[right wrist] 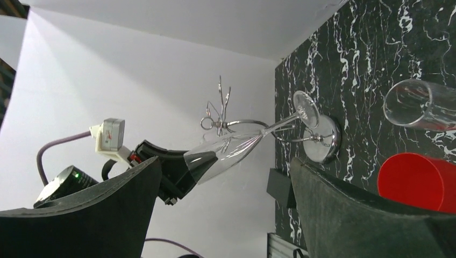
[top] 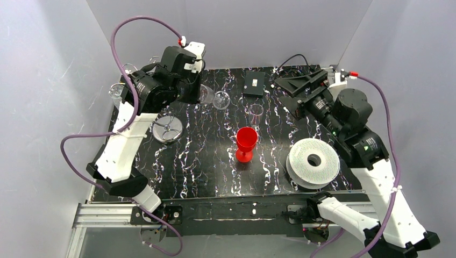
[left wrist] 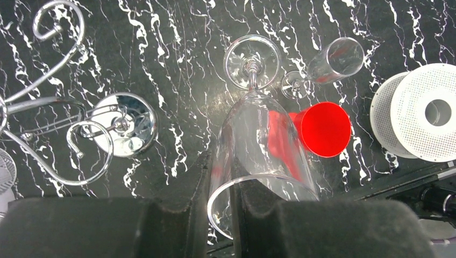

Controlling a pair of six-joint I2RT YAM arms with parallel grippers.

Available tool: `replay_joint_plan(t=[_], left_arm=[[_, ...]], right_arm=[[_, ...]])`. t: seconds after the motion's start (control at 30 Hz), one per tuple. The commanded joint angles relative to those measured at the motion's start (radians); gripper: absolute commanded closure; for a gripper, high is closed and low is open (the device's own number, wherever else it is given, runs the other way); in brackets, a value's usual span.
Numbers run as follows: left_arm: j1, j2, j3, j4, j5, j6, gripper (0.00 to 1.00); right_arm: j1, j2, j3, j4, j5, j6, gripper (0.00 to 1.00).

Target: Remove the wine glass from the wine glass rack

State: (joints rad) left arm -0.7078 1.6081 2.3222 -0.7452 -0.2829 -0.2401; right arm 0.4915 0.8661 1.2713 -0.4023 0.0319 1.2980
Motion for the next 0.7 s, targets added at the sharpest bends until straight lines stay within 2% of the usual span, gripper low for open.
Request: replay_joint_plan(t=[0.0,0.2,0.47,0.67], left_arm=[[0.007,-0.006,-0.004,-0.071,0.023,-0.056,1.0],[0.008,0.024,-0.04,-0.105,0.039,-0.093,1.0],[0.01,0.108,-0.051,-0.129,0.045,-0.151,1.0],[0.008,0.174,-0.051,-0.127,0.077,-0.145,1.0]], right_arm=[[-0.007,0.068,0.159,-0.134,-0.117,-0.172,0.04],[-0.007,0.131,0.285,-0.294,-0.094,-0.286,0.04],[-0.007,0.133,0.295,-0.327,-0.162,-0.381,0.04],[-0.007,0.203,0.397,-0.468,-0.177,-0.439,0.05]])
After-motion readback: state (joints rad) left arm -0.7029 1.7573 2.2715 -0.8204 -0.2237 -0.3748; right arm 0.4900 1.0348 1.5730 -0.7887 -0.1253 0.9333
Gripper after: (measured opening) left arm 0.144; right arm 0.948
